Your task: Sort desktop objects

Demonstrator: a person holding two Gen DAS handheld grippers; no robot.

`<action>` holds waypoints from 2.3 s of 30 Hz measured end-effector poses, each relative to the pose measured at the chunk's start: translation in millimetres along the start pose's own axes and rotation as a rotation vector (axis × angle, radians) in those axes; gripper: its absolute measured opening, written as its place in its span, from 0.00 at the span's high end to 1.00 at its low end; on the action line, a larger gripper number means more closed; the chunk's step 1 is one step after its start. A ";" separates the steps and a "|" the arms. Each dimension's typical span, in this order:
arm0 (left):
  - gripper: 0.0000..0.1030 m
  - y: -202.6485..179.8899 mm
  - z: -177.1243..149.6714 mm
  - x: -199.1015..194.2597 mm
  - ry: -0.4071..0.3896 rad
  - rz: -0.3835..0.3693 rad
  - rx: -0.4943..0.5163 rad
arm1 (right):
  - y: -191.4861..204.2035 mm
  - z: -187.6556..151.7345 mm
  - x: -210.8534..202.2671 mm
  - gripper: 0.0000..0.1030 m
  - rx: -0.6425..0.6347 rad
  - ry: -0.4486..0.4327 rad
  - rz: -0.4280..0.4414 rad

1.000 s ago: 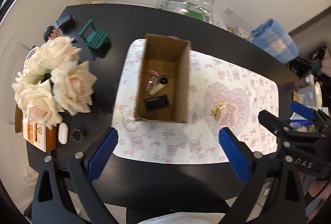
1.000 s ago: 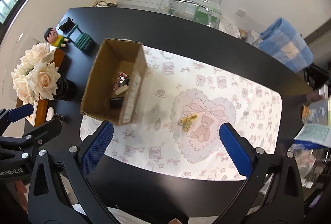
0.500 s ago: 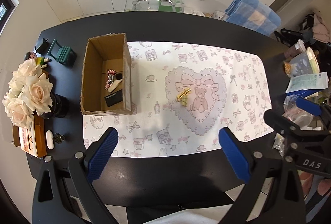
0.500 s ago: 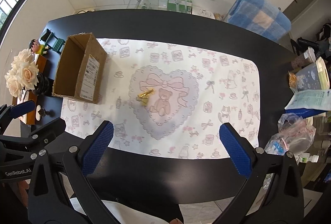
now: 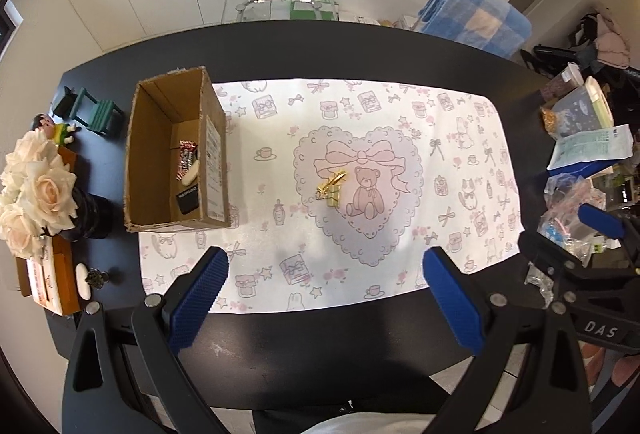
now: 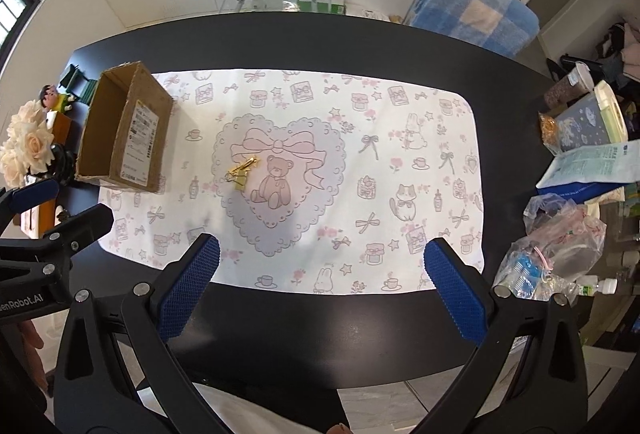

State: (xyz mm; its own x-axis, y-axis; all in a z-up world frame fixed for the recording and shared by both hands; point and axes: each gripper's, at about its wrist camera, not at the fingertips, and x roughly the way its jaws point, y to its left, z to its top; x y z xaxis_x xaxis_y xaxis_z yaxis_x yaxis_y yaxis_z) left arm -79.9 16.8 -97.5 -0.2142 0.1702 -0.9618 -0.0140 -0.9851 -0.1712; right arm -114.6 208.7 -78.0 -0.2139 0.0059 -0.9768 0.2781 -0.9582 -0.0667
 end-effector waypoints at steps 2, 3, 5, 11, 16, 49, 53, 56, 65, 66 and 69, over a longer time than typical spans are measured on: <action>0.05 -0.3 1.9 8.7 0.007 0.009 -0.001 | -2.8 -0.1 5.9 0.00 0.022 0.014 0.012; 0.05 0.3 2.9 14.1 0.014 0.009 -0.009 | -3.5 0.2 10.4 0.00 0.023 0.020 0.019; 0.05 0.6 5.3 24.6 0.022 0.015 -0.017 | -3.5 1.3 20.2 0.00 0.012 0.032 0.030; 0.05 -4.1 18.4 62.8 0.046 0.017 -0.030 | -9.1 6.4 50.4 0.00 -0.002 0.060 0.051; 0.05 -7.0 27.0 108.4 0.062 0.016 -0.031 | -17.1 12.6 92.1 0.00 -0.011 0.094 0.066; 0.70 -19.6 30.8 245.4 0.176 -0.008 -0.070 | -52.5 29.0 258.2 0.00 0.000 0.215 0.098; 0.94 -15.6 31.0 242.3 0.159 -0.032 -0.070 | -46.3 32.5 261.3 0.00 -0.011 0.219 0.095; 0.98 -11.0 31.1 240.7 0.156 -0.062 -0.074 | -39.9 35.6 262.3 0.00 -0.022 0.221 0.092; 0.99 14.1 29.6 227.0 0.157 -0.085 -0.108 | -7.3 50.7 259.9 0.00 -0.072 0.207 0.097; 0.99 17.8 29.2 227.0 0.157 -0.086 -0.118 | -0.3 53.4 259.6 0.00 -0.084 0.203 0.098; 0.99 29.2 27.6 226.8 0.159 -0.088 -0.149 | 18.3 60.0 259.1 0.00 -0.112 0.195 0.111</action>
State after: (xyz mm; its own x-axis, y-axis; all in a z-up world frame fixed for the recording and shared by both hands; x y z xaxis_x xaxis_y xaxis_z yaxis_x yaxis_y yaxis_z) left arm -155.9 26.0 -314.7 -0.0620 0.2681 -0.9614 0.1209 -0.9541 -0.2739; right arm -221.1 175.5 -320.1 0.0055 -0.0318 -0.9995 0.3944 -0.9184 0.0314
